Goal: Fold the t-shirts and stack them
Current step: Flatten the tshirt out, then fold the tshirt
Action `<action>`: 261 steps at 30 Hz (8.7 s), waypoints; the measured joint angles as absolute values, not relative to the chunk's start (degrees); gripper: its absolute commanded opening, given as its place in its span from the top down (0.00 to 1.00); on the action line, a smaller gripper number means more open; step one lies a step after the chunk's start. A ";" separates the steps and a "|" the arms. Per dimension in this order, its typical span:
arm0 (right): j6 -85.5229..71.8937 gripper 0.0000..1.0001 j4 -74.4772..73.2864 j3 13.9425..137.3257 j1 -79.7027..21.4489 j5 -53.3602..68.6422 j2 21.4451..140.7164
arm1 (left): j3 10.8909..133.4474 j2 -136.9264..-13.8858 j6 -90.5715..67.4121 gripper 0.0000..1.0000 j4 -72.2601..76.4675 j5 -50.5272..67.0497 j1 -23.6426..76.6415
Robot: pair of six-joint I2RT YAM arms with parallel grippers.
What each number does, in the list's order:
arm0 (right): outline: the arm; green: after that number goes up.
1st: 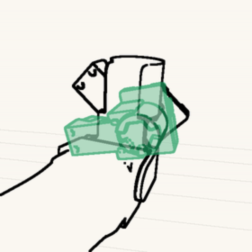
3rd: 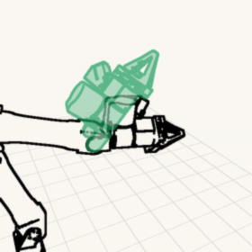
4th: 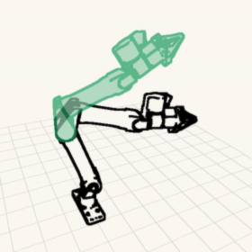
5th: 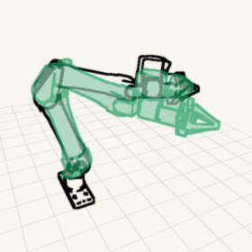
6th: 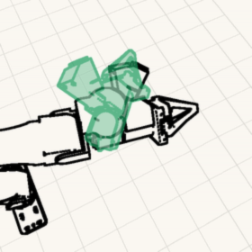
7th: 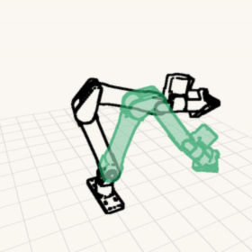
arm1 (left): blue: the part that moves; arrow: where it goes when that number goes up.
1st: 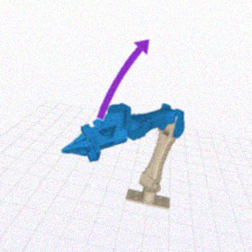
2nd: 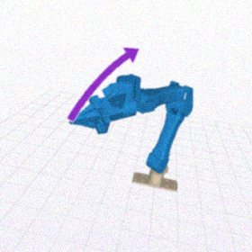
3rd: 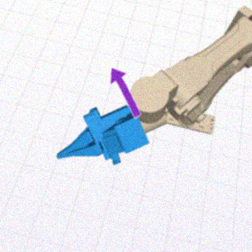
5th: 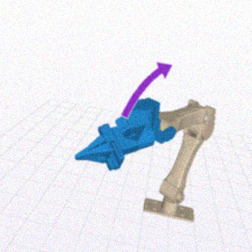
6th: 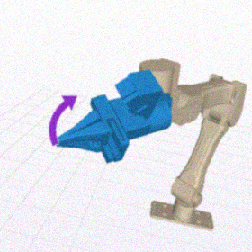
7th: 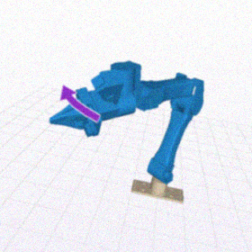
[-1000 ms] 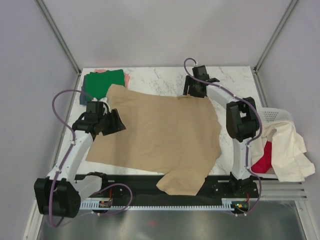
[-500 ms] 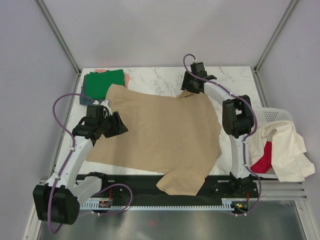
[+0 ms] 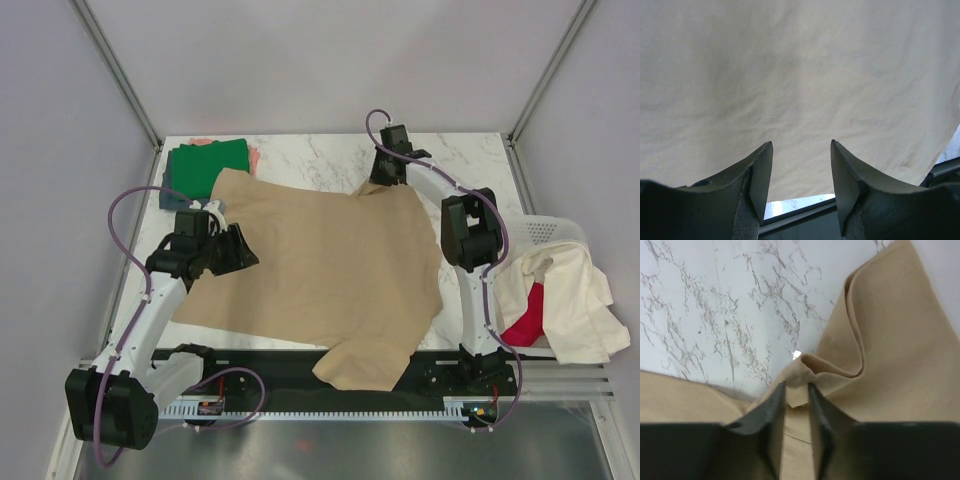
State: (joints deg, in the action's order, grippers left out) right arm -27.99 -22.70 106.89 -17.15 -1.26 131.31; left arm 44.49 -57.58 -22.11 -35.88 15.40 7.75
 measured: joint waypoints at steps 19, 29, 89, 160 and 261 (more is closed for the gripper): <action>-28.34 0.97 -21.34 123.90 -20.14 0.19 141.88 | 44.49 -57.58 -22.11 0.44 -35.88 15.14 8.82; -26.52 0.32 -20.14 106.06 -19.99 -6.79 130.87 | 44.49 -57.60 -22.11 0.45 -35.88 15.11 9.41; -24.45 0.38 -9.89 132.05 -20.25 4.08 151.55 | 44.49 -57.80 -22.09 0.45 -35.88 15.11 9.78; -24.67 0.10 -29.45 75.64 -13.52 -1.91 86.98 | 40.14 -53.60 -43.79 0.40 -31.38 -6.94 3.14; -63.79 1.00 -66.19 62.85 -57.76 -45.95 55.16 | 45.25 -55.77 -34.26 0.98 -48.05 8.62 -4.73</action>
State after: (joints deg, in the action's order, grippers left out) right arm -63.79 -66.19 62.85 -57.76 -45.95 55.16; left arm 45.25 -55.77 -34.26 -48.05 8.62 -4.73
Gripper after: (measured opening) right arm 0.012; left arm 0.026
